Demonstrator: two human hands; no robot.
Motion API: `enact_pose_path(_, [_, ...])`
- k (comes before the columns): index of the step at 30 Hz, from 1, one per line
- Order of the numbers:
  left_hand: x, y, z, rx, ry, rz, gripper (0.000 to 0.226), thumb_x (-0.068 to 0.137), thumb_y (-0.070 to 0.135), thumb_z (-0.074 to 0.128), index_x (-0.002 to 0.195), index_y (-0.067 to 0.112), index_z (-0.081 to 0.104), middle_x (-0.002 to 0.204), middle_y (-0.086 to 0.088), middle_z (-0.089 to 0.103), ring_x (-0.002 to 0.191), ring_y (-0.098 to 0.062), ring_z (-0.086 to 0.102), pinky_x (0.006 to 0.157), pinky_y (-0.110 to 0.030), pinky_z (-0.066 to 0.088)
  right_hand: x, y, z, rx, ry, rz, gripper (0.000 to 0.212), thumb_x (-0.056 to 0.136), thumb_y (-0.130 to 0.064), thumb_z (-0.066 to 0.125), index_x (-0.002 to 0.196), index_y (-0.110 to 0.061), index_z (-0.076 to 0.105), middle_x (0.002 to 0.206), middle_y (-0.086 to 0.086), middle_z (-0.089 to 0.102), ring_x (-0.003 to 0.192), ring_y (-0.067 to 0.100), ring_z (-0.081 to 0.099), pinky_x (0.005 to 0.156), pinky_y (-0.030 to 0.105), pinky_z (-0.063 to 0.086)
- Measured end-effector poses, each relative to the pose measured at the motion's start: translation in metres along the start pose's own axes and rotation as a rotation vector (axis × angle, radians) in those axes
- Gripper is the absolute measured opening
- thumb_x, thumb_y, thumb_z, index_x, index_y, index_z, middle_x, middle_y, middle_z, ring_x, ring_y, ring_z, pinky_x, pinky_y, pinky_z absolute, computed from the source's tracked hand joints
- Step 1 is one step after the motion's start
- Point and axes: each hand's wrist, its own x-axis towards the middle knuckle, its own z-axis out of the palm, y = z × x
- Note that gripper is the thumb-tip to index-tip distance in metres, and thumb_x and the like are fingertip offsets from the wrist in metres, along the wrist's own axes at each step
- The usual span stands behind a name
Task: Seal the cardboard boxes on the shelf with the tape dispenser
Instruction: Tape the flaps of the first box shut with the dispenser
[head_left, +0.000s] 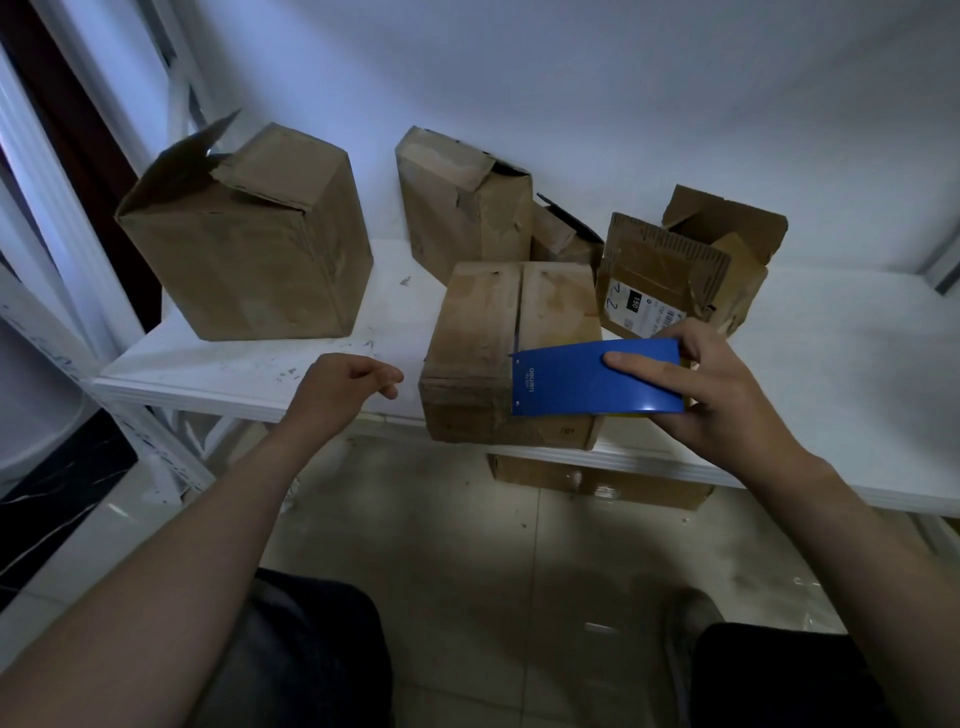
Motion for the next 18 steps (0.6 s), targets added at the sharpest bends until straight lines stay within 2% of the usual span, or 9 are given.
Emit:
enact_pose_path(5, [0.004,-0.004,0.008,-0.007,0.021,0.012,0.024,0.097,0.035,0.062,0.093,0.020,0.080,0.091,0.009,0.074,0.094,-0.007,0.065,0.089,-0.032,0.050,0.002,-0.001,-0.002,-0.020,-0.022,0.009,0.052,0.089,-0.029,0.068,0.139,-0.034,0.052,0.111,0.016,0.055,0.096,0.027,0.048,0.078,0.037,0.048])
enact_pose_path(11, [0.006,0.001,0.027,0.023,0.032,0.056,0.018,0.099,0.028,0.060,0.092,0.023,0.076,0.081,0.014,0.070,0.081,0.002,0.062,0.076,-0.018,0.042,0.003,-0.001,-0.001,-0.002,-0.009,0.051,0.048,0.093,-0.033,0.066,0.138,-0.034,0.052,0.109,0.014,0.053,0.099,0.015,0.041,0.082,0.026,0.039])
enact_pose_path(13, [0.005,0.002,0.034,0.025,0.056,0.057,0.019,0.100,0.026,0.059,0.096,0.019,0.076,0.084,0.010,0.070,0.079,0.001,0.061,0.083,-0.023,0.044,0.004,-0.001,0.000,0.002,-0.008,0.056,0.051,0.090,-0.029,0.069,0.138,-0.033,0.053,0.108,0.013,0.052,0.096,0.017,0.042,0.081,0.028,0.040])
enact_pose_path(15, [0.003,0.002,0.038,0.045,0.093,0.064,0.020,0.100,0.026,0.058,0.100,0.017,0.077,0.091,0.005,0.072,0.080,-0.003,0.062,0.088,-0.027,0.045,0.004,0.000,0.001,0.002,0.001,0.054,0.051,0.091,-0.027,0.071,0.138,-0.033,0.053,0.107,0.012,0.051,0.096,0.016,0.041,0.082,0.022,0.038])
enact_pose_path(18, [-0.002,-0.001,0.047,0.058,0.155,0.093,0.023,0.101,0.026,0.058,0.112,0.017,0.075,0.106,-0.001,0.075,0.091,-0.013,0.066,0.090,-0.029,0.050,0.004,0.001,0.002,0.013,-0.003,0.063,0.055,0.089,-0.023,0.074,0.139,-0.032,0.053,0.107,0.011,0.051,0.097,0.014,0.039,0.083,0.017,0.035])
